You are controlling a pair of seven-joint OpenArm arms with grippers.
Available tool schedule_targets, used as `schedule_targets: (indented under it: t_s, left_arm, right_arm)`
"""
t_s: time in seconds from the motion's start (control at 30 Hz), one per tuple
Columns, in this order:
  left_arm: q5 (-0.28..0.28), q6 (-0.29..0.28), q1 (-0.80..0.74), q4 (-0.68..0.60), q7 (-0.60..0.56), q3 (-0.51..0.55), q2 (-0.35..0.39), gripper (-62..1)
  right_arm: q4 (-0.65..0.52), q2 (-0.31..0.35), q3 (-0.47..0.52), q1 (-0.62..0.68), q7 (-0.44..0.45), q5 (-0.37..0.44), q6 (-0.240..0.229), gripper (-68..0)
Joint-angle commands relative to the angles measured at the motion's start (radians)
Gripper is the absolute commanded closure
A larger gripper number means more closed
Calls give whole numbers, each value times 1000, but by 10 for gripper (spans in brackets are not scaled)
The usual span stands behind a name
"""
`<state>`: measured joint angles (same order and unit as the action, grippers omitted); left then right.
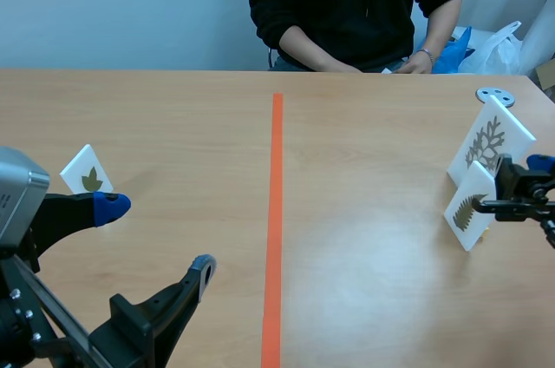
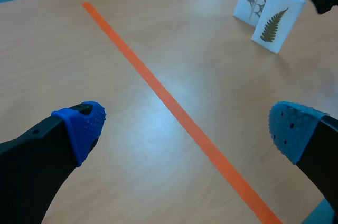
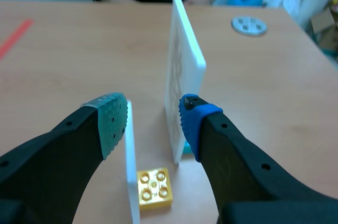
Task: Sort the leaf by its shape. The table is split by an orange tape line. A compound leaf with several leaflets goes to the left side, a simple leaf with one blade goes to the right side. Return to the home posture when a red brick is placed on the table.
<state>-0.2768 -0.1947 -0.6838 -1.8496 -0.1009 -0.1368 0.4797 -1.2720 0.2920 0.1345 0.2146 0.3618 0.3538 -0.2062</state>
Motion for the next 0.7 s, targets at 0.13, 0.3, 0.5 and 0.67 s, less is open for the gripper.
schedule_targets:
  t_s: [0.13,0.3,0.5,0.67]
  left_arm:
    - [-2,-2,3,-17,-14,5,0,-623]
    - [-3,-2,3,-17,-14,5,0,-623]
    - [-3,2,3,-17,-14,5,0,-623]
    - [-3,1,3,-17,-14,8,0,-623]
  right_arm:
    - [-231,19,77,97,-14,64,-24,-237]
    - [-381,63,135,193,-73,107,-153,-342]
    - [-487,102,206,328,-72,179,-290,-449]
    - [-533,105,238,408,-72,182,-405,-633]
